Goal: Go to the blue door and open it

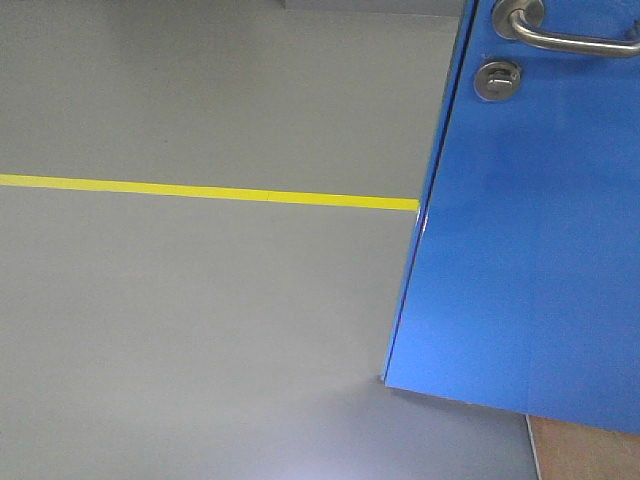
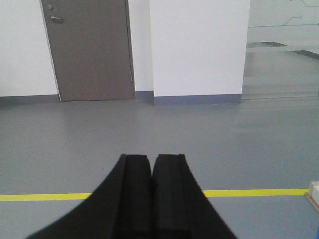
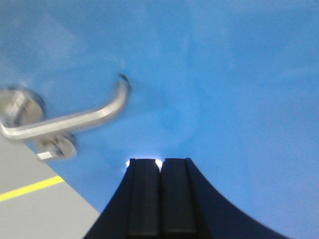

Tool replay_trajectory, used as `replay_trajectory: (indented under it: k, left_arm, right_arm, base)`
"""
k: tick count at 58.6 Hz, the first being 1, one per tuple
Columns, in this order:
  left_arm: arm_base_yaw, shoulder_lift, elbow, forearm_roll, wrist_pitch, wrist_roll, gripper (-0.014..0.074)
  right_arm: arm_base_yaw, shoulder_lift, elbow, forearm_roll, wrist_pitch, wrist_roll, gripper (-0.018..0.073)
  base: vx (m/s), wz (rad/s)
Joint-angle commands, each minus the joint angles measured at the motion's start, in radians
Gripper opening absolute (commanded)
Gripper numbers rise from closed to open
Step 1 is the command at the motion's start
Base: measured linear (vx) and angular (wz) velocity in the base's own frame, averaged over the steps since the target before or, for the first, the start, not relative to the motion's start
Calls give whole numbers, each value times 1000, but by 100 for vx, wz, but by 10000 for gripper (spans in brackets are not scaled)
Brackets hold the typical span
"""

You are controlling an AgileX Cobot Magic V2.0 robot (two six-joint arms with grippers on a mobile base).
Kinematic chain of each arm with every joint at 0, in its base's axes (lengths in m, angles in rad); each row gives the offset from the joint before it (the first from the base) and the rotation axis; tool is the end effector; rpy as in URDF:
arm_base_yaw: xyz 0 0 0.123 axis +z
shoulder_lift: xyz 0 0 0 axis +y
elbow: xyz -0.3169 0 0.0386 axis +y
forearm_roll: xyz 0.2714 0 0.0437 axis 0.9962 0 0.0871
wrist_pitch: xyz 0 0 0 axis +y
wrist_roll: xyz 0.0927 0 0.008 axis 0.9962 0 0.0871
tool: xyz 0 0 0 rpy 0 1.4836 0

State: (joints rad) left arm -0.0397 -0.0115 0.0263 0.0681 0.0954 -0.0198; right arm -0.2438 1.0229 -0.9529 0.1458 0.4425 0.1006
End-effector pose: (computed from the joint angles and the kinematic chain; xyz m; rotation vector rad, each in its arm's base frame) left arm 0.0477 -0.0013 0.1954 0.0648 1.5923 0.0116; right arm 0.2211 -0.0490 0.4002 0.4307 1.9444 0.0547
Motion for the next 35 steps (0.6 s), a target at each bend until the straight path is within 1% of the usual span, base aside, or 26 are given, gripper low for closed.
replay_trajectory:
  k: [1,5,9,14,16,22,30,35]
  left_arm:
    - [1,-14,-27,-2,-83,-7,73]
    - [1,-14,-27,-2,-83,-7,73]
    - [1,-14,-27,-2,-83,-7,73]
    - [1,-14,-27,-2,-83,-7,73]
    - [1,-14,-27,-2,-83,-7,73]
    - [1,-14,-27,-2,-83,-7,73]
    - [1,-14,-27,-2,-83,-7,73]
    - [1,-14,-27,-2,-83,-7,73]
  right_arm:
    - [17,-135,80,-118,-106,-13,-1]
    - [57,-241,187,-227,-139,-13,-1]
    - [111,-353,298,-332,-205,-13,-1]
    - [165,-474,433,-395,-321,-13,-1]
    - [186,-529,498,-407,-396,-11,-1]
    - [178,-658,649,-395,-476,24,-1]
    - [140,-798,785,-382,-454,37,-1]
    - [132,-864,856,-380,-451,37,-1]
  base:
    - [0,0]
    - [0,0]
    - [0,0]
    - [0,0]
    - [0,0]
    - [0,0]
    - [0,0]
    - [0,0]
